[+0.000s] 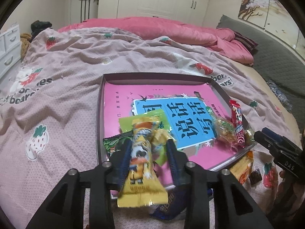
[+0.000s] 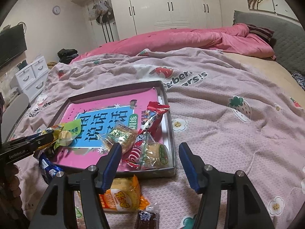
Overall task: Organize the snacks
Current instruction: 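Open the right tool to drop the pastry bag while the left tool releases the yellow stick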
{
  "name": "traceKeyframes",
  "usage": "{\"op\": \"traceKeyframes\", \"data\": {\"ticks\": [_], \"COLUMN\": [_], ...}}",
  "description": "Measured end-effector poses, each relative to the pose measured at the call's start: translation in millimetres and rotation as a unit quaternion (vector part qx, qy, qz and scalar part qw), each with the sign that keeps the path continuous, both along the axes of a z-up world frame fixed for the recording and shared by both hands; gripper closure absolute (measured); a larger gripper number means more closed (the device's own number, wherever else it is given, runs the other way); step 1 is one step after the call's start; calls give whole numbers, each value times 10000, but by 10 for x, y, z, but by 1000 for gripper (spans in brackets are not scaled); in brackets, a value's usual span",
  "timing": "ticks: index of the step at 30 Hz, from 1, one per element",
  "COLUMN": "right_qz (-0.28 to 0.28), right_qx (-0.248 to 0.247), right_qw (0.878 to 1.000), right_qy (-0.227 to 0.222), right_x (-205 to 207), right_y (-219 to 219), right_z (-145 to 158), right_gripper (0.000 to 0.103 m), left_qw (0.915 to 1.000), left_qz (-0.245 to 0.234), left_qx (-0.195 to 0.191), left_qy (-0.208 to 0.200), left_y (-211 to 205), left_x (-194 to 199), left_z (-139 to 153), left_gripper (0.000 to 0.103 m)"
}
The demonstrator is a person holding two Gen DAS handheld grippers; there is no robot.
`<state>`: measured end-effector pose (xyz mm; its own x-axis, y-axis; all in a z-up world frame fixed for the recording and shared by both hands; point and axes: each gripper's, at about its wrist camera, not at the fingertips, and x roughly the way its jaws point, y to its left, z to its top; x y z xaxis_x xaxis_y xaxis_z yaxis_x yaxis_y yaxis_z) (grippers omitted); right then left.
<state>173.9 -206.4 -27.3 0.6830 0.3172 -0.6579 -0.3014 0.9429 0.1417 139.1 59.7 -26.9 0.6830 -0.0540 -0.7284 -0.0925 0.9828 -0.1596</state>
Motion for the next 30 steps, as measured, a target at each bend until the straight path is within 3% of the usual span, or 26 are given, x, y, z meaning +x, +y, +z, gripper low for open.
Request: {"op": "traceKeyframes", "data": {"ticks": [6,14,30], "right_qz": [9,1,-45], "right_qx": [18,12,97], "right_qw": [10000,10000,9998], "right_qy": [-38,-76,-140], "right_x": [-23,-48,-81], "right_y": [1,0,-74], "right_z": [34,62,140], "right_gripper": [41,41,40], "left_qw": [10000,10000,9992], "left_qz": [18,27,191], "left_qx": [-2,17,-84], "left_qy": [-23,-87,-333], "left_y": [8,2,164], "left_x": [-13,-37,-164], "left_z": [25,76,270], "left_gripper": [61,50,43]}}
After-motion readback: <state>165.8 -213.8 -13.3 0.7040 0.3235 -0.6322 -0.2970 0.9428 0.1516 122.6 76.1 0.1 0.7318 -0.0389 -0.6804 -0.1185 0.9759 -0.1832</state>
